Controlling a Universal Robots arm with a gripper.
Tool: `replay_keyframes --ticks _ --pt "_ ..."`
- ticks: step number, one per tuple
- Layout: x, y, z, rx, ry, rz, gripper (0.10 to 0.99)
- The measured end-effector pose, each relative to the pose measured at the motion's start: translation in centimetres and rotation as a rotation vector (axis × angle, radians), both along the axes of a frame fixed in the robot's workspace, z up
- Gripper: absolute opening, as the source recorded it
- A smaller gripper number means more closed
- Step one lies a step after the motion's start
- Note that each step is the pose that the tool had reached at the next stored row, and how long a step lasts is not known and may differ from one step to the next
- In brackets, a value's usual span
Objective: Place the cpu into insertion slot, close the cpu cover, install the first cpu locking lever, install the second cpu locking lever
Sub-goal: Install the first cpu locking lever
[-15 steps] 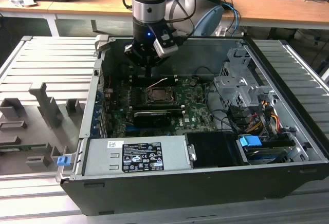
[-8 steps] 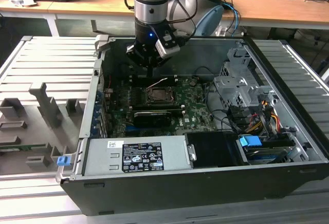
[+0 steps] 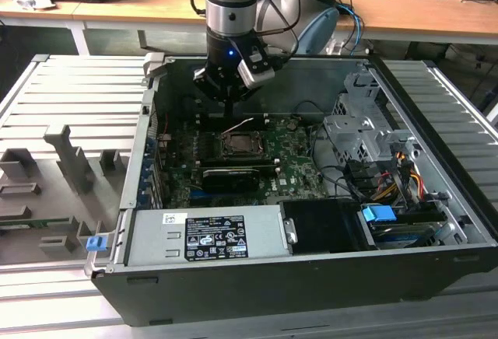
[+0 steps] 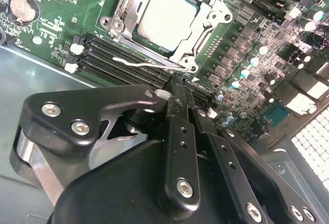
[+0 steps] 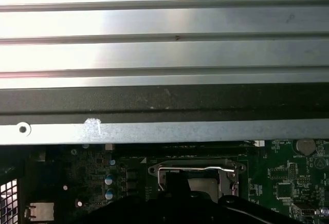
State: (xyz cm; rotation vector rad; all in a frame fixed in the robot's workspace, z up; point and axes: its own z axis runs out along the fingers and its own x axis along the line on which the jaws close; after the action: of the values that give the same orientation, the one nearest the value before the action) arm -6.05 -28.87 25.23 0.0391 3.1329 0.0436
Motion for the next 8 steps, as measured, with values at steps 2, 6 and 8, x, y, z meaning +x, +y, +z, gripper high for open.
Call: replay_keyframes --ticks 2,6,8 --pt "0.2 0.0 -0.01 0.0 0.0 0.0 0.106" --pt "0.42 0.0 -0.01 0.0 0.0 0.0 0.106" --pt "0.51 0.0 -0.01 0.0 0.0 0.0 0.106"
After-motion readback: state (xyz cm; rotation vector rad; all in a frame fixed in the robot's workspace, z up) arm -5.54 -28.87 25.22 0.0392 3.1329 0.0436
